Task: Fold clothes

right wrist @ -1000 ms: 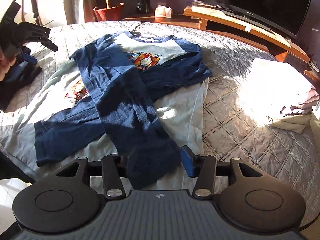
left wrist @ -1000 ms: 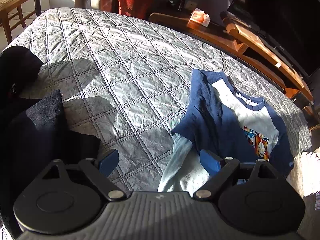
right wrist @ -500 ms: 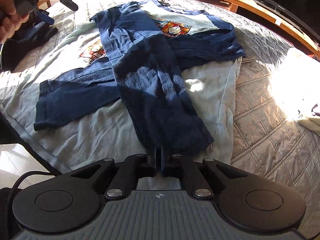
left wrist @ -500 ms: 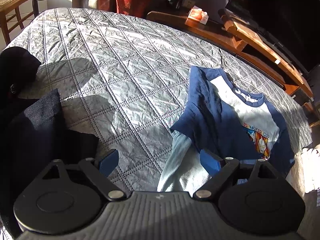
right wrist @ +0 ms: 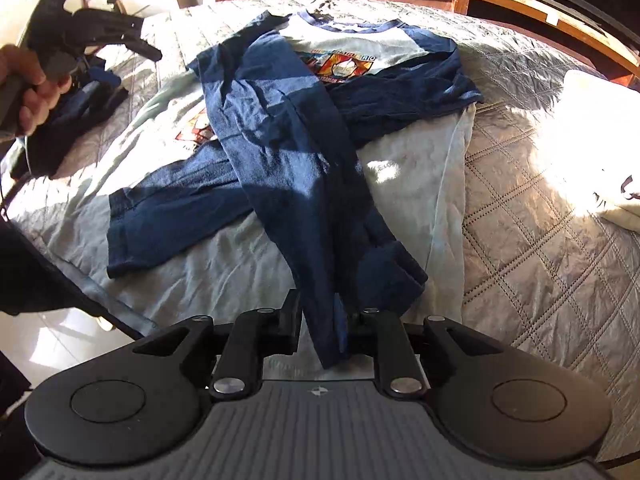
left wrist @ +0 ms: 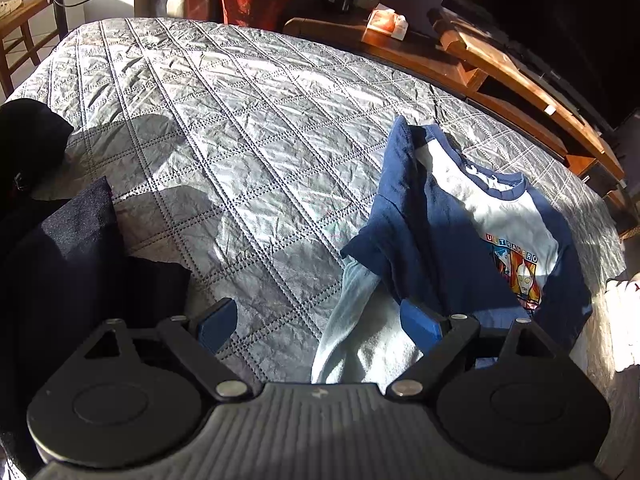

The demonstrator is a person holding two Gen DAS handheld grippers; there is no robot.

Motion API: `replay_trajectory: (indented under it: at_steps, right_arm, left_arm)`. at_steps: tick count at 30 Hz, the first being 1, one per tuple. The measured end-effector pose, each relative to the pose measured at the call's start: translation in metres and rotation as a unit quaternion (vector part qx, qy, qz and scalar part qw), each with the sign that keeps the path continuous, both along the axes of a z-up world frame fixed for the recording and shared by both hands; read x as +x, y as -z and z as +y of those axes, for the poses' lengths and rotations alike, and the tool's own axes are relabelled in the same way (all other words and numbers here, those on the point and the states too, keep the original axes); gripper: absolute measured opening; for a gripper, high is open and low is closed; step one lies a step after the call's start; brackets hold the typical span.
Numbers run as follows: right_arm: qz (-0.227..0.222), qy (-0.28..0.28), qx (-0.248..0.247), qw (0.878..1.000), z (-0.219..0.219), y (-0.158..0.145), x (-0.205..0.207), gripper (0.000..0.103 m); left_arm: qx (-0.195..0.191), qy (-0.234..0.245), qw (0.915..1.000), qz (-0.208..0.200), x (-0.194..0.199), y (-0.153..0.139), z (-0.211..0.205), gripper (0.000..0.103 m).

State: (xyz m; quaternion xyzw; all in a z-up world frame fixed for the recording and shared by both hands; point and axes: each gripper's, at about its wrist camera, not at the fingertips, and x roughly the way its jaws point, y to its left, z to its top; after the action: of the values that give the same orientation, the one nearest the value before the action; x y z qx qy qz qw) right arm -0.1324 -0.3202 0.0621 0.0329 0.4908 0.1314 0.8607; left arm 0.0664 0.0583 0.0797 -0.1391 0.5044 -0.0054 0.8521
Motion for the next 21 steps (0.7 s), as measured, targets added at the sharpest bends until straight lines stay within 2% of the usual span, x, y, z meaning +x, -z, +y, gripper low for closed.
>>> replay_trajectory:
  at_steps: [1, 2, 3, 5, 8, 10, 11, 14, 16, 19, 21]
  right_arm:
    - [-0.017, 0.029, 0.007, 0.999, -0.007, -0.002, 0.002, 0.030]
    - [-0.030, 0.059, 0.004, 0.998, -0.014, -0.001, 0.004, 0.045]
    - [-0.026, 0.079, 0.008, 0.996, -0.020, 0.005, 0.008, 0.051]
    - [-0.013, 0.116, 0.021, 0.993, -0.034, 0.018, 0.016, 0.048]
    - [-0.003, 0.123, 0.018, 0.992, -0.035, 0.036, 0.019, 0.043]
    - [-0.002, 0.115, -0.005, 0.993, -0.030, 0.036, 0.016, 0.018]
    - [-0.006, 0.108, -0.013, 0.994, -0.027, 0.033, 0.014, 0.014]
    - [-0.019, 0.078, -0.064, 0.995, -0.015, 0.023, 0.008, 0.014]
    - [-0.008, 0.053, -0.109, 0.993, -0.004, 0.023, 0.008, 0.017]
    - [0.004, 0.033, -0.156, 0.987, 0.004, 0.026, 0.009, 0.023]
    - [-0.019, 0.054, -0.150, 0.987, 0.003, 0.016, 0.009, 0.035]
  left_arm:
    - [0.000, 0.001, 1.0000, 0.000, 0.000, 0.000, 0.000, 0.086]
    - [-0.001, 0.002, 1.0000, 0.000, 0.000, 0.000, -0.001, 0.086]
    - [-0.001, 0.003, 1.0000, 0.000, 0.000, 0.000, -0.001, 0.086]
    - [-0.001, 0.006, 1.0000, 0.001, 0.000, 0.000, -0.002, 0.086]
    - [-0.003, 0.008, 1.0000, 0.001, 0.000, 0.000, -0.003, 0.086]
    - [-0.004, 0.009, 0.9999, 0.001, 0.000, 0.000, -0.003, 0.086]
    - [-0.005, 0.009, 0.9999, 0.001, 0.000, -0.001, -0.002, 0.086]
    - [-0.006, 0.010, 0.9999, -0.001, 0.000, -0.002, -0.002, 0.087]
    - [-0.002, 0.009, 1.0000, -0.001, 0.000, -0.002, -0.001, 0.087]
    - [0.006, 0.006, 1.0000, -0.003, 0.000, -0.002, 0.000, 0.087]
    - [0.012, 0.003, 0.9999, -0.004, 0.000, -0.002, 0.002, 0.087]
